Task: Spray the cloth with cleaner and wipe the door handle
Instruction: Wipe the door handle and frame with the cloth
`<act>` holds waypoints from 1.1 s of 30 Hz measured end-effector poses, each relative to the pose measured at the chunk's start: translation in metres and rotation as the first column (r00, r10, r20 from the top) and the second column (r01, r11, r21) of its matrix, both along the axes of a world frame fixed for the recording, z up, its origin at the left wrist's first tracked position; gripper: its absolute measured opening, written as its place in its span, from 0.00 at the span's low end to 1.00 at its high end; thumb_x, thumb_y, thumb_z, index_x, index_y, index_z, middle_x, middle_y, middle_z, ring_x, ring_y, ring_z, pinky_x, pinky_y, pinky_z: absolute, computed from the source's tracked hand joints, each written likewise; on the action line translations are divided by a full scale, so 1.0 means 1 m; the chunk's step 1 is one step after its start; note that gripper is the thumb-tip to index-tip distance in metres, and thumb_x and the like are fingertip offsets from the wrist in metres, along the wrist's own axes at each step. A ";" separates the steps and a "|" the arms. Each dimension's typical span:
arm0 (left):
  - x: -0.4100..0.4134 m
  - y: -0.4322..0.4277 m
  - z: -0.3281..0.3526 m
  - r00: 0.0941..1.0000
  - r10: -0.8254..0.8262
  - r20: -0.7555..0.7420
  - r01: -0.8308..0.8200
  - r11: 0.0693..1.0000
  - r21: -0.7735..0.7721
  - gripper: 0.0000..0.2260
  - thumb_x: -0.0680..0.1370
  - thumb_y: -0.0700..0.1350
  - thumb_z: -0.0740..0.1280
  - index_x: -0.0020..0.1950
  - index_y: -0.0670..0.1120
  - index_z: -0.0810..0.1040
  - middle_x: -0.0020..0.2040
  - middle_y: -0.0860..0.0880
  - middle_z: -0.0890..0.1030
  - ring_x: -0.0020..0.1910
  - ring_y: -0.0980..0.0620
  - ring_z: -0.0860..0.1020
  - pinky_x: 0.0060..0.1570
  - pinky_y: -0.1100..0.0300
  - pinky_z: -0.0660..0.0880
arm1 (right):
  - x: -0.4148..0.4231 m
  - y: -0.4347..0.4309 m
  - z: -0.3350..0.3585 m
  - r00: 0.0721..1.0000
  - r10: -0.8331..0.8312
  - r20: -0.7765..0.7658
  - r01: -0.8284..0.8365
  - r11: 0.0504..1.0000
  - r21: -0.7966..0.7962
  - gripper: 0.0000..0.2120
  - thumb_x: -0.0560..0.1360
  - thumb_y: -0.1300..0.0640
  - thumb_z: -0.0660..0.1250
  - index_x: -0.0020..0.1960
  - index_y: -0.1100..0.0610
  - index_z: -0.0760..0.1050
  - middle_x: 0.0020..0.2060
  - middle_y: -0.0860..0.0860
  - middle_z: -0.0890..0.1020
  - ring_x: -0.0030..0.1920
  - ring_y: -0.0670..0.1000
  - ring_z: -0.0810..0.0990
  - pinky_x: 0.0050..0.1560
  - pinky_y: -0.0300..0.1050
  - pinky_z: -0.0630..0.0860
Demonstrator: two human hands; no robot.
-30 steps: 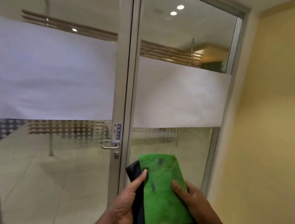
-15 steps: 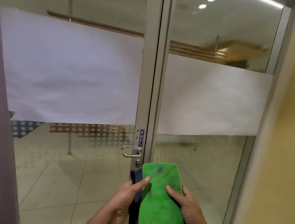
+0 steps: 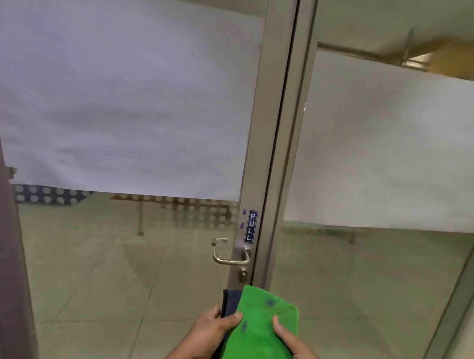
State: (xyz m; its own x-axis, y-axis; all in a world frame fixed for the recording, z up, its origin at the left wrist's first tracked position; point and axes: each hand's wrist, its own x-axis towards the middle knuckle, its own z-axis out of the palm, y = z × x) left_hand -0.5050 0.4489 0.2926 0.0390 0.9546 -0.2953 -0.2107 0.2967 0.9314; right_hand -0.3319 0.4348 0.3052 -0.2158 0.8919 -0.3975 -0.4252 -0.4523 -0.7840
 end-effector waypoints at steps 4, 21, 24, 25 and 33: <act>0.009 0.056 -0.011 0.999 0.037 -0.032 -0.038 0.999 -0.026 0.10 0.81 0.42 0.70 0.62 0.42 0.81 0.51 0.42 0.89 0.50 0.42 0.88 0.49 0.51 0.85 | 0.009 0.063 -0.013 0.998 0.038 -0.051 -0.042 0.997 -0.068 0.24 0.72 0.58 0.71 0.65 0.69 0.77 0.58 0.70 0.82 0.60 0.70 0.81 0.67 0.67 0.73; -0.046 0.255 -0.015 0.497 0.756 -0.425 -0.181 0.570 0.802 0.23 0.85 0.50 0.56 0.80 0.48 0.67 0.83 0.52 0.61 0.84 0.57 0.52 0.80 0.58 0.51 | -0.006 0.219 -0.066 0.776 -0.630 -0.036 0.631 0.775 0.023 0.18 0.74 0.64 0.72 0.64 0.63 0.78 0.55 0.65 0.84 0.56 0.67 0.83 0.61 0.73 0.75; -0.063 0.291 -0.002 0.447 0.800 -0.401 -0.101 0.490 0.866 0.24 0.86 0.46 0.55 0.83 0.46 0.60 0.85 0.50 0.55 0.85 0.53 0.47 0.82 0.59 0.46 | -0.015 0.235 -0.068 0.707 -0.707 -0.038 0.707 0.703 0.074 0.16 0.74 0.62 0.73 0.61 0.60 0.80 0.54 0.62 0.85 0.55 0.65 0.84 0.61 0.70 0.77; -0.067 0.300 0.002 0.437 0.814 -0.383 -0.083 0.461 0.884 0.25 0.86 0.45 0.55 0.83 0.45 0.58 0.85 0.48 0.54 0.85 0.52 0.47 0.83 0.57 0.47 | -0.016 0.240 -0.068 0.692 -0.720 -0.046 0.721 0.688 0.084 0.15 0.75 0.61 0.74 0.61 0.59 0.80 0.53 0.61 0.85 0.55 0.65 0.84 0.60 0.70 0.77; -0.074 0.362 0.014 0.318 0.887 -0.335 0.080 0.327 0.942 0.24 0.86 0.40 0.56 0.83 0.38 0.56 0.84 0.38 0.54 0.85 0.40 0.48 0.83 0.39 0.48 | -0.023 0.277 -0.073 0.605 -0.796 -0.015 0.779 0.589 0.215 0.12 0.76 0.57 0.73 0.58 0.55 0.82 0.52 0.56 0.87 0.52 0.61 0.86 0.57 0.67 0.80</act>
State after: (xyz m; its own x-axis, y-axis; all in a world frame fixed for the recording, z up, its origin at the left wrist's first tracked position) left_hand -0.5792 0.8107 0.3066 -0.1905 0.4430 0.8760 0.8364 -0.3939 0.3811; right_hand -0.3546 0.7120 0.2324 0.6287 0.7531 -0.1936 -0.4831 0.1833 -0.8562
